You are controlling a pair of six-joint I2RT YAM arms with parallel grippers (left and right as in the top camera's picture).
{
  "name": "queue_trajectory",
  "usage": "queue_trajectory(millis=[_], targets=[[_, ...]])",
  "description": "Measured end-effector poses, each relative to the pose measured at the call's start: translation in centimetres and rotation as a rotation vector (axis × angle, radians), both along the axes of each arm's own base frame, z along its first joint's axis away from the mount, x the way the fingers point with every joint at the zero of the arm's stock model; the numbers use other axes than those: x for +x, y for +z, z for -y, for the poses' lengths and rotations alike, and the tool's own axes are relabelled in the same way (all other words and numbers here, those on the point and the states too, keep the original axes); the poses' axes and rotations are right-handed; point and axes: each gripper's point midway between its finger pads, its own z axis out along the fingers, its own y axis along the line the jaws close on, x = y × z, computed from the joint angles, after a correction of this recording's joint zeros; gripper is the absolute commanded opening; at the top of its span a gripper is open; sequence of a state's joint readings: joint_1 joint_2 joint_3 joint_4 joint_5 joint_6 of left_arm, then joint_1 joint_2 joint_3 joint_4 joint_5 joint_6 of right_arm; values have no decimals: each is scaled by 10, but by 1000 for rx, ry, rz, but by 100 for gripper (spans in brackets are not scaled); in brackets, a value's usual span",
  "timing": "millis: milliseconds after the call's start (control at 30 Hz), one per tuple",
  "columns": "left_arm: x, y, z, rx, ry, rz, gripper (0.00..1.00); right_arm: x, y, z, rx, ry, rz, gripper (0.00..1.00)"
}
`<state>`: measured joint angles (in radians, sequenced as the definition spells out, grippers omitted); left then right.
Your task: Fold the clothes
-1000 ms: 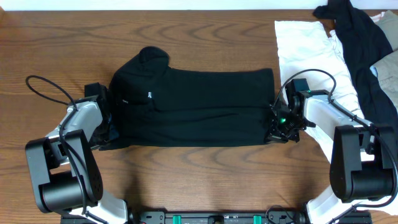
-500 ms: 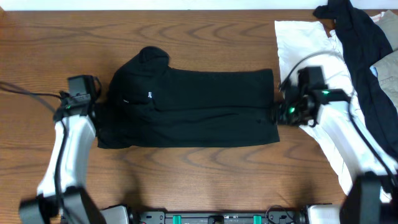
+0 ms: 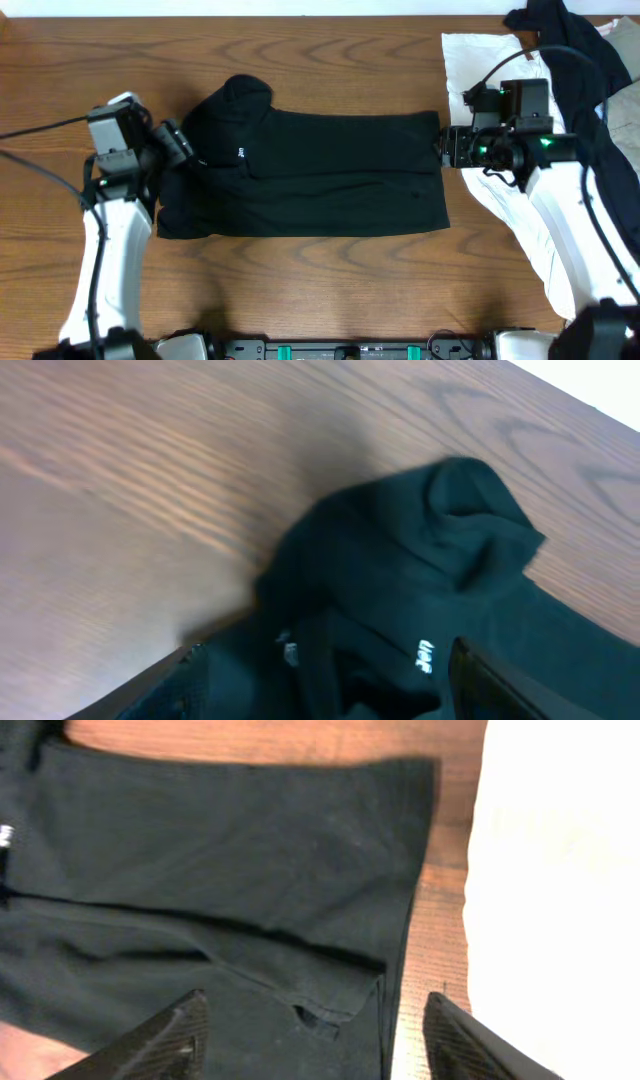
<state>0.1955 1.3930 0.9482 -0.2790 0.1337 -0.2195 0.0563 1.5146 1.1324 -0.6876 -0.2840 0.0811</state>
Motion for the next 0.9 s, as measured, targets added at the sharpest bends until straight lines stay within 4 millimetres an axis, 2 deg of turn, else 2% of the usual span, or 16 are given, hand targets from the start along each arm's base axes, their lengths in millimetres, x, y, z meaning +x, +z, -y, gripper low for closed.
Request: queue_trajectory(millis=[67,133,233,333,467,600,700,900], targets=[[14,-5,12,-11,-49,-15,77,1,-10,0,-5,4,-26,71],[37,-8,27,-17,-101,-27,78,1,-19,1,-9,8,-51,72],[69,-11,42,-24,-155,-30,78,-1,-24,1,-11,10,-67,72],[101,-23,49,-40,-190,-40,78,-4,-25,1,-12,11,-81,72],[134,-49,53,-76,-219,-60,78,-8,-27,1,-13,11,-99,72],[154,-79,59,-112,-246,-72,78,-11,-28,1,-14,11,-112,71],[160,-94,65,-144,-269,-67,78,-12,-28,1,-14,11,-117,70],[166,-103,68,-163,-276,-54,77,-15,-30,1,-15,11,-131,69]])
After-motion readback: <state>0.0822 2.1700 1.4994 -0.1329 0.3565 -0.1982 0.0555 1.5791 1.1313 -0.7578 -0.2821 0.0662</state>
